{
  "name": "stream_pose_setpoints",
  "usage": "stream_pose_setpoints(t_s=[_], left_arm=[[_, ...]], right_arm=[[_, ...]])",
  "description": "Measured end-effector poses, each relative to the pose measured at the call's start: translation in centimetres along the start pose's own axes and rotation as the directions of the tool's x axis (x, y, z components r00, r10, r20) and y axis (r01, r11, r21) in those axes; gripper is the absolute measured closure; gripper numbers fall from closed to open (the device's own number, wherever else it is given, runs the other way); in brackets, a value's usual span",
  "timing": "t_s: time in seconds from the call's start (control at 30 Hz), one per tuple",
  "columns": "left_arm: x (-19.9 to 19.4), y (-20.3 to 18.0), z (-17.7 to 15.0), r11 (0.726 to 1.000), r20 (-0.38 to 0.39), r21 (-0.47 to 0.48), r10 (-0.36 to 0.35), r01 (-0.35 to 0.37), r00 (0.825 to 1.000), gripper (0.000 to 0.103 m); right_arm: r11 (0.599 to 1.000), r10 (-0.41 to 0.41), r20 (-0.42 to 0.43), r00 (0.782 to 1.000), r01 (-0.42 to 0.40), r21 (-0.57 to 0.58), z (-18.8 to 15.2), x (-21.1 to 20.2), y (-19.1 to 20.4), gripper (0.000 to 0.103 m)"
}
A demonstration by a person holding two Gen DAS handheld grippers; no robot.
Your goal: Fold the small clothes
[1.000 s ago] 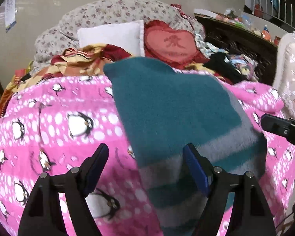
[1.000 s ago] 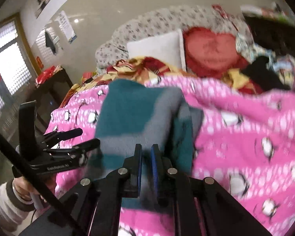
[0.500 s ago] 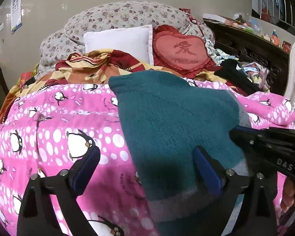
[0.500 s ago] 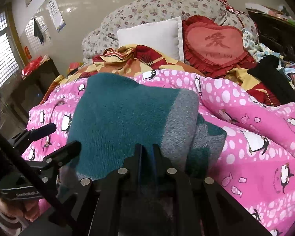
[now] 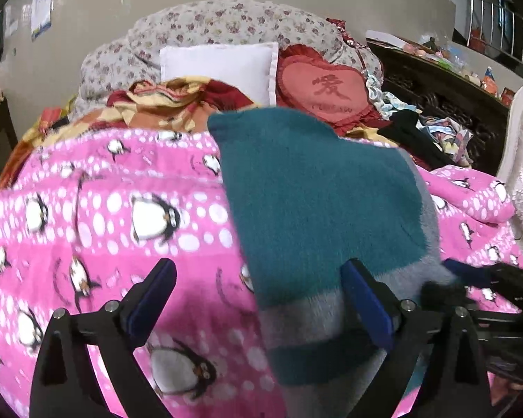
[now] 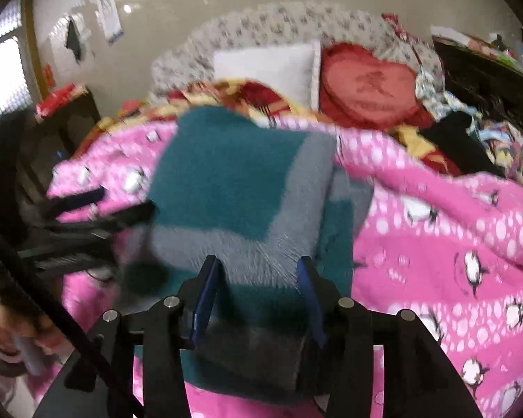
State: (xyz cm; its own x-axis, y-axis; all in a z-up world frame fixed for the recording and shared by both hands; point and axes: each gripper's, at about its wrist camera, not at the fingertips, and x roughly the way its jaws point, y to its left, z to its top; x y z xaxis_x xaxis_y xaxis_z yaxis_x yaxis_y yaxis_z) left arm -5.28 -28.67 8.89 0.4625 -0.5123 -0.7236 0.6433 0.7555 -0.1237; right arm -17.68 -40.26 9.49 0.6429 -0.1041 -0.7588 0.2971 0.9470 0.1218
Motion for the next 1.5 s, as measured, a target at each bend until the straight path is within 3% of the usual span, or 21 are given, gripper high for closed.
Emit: stream_pose_setpoints(t_s=[0.1,0.23,0.3,0.37,0.5,0.7,1.07,1.13,1.17,1.2,1.23,1.3,1.4,1.5], left_arm=[[0.0,0.5,-0.8,0.999,-0.032,-0.026,-0.037,0.036,0.999,0.007],[-0.7,1.9,-1.0,0.992,-0.04,-0.077,-0.106,0.103,0.994,0.007],[-1.3,2.9,-0.7,0.984,-0.007,-0.116,-0.138,0.137,0.99,0.007],[-0.9,3.6,-0.4,0.974,-0.001,-0.145,-0.176,0.174,0.984,0.004],[1.5,3.9,-0.5,0.964,-0.059,-0.175,-0.211,0.198,0.976,0.003],[4.0,4.6,-0.6,0.908,-0.036,-0.271,-0.34,0.319,0.94,0.0],[6.1,3.0,-0.1,0.867,-0.049,-0.276,-0.444,0.415,0.895,0.0],[6.4,3.0,0.0,0.858,-0.053,-0.284,-0.461,0.429,0.886,0.0],[6.5,3.1,0.0,0.855,-0.051,-0.283,-0.467,0.435,0.883,0.001],[6.5,3.0,0.0,0.849,-0.042,-0.279,-0.478,0.449,0.877,0.013],[6.3,2.9,0.0,0.838,-0.031,-0.271,-0.499,0.473,0.866,0.019],[5.9,2.8,-0.1,0.848,-0.022,-0.257,-0.484,0.463,0.875,0.024],[4.9,3.2,0.2,0.842,-0.022,-0.274,-0.489,0.466,0.872,0.036],[3.1,3.5,0.6,0.834,-0.023,-0.279,-0.502,0.476,0.865,0.04]], right_arm=[[1.0,0.013,-0.046,0.999,-0.012,0.014,-0.5,1.4,-0.6,0.048],[0.994,0.074,0.013,0.997,-0.074,0.078,-0.2,-0.8,-2.5,0.046],[0.993,0.071,0.045,0.996,-0.075,0.095,0.0,-1.8,-3.5,0.027],[0.99,0.048,0.071,0.996,-0.057,0.131,0.3,-1.9,-5.1,0.018],[0.976,0.089,0.071,0.994,-0.101,0.194,0.8,-0.3,-7.4,0.018],[0.954,0.188,0.11,0.976,-0.208,0.216,1.5,2.0,-8.7,0.013],[0.886,0.346,0.102,0.932,-0.361,0.291,1.3,5.6,-9.3,0.008],[0.871,0.368,0.109,0.923,-0.384,0.308,1.1,5.7,-9.5,0.01],[0.867,0.376,0.116,0.919,-0.393,0.308,1.0,5.7,-9.5,0.016],[0.862,0.385,0.128,0.914,-0.406,0.304,0.9,5.6,-9.4,0.029],[0.863,0.381,0.131,0.915,-0.403,0.305,0.8,5.4,-9.2,0.034],[0.868,0.365,0.138,0.921,-0.391,0.307,0.7,4.7,-8.7,0.049],[0.87,0.358,0.152,0.921,-0.389,0.304,0.9,3.5,-8.4,0.059],[0.869,0.368,0.177,0.913,-0.406,0.284,1.1,1.2,-7.2,0.061]])
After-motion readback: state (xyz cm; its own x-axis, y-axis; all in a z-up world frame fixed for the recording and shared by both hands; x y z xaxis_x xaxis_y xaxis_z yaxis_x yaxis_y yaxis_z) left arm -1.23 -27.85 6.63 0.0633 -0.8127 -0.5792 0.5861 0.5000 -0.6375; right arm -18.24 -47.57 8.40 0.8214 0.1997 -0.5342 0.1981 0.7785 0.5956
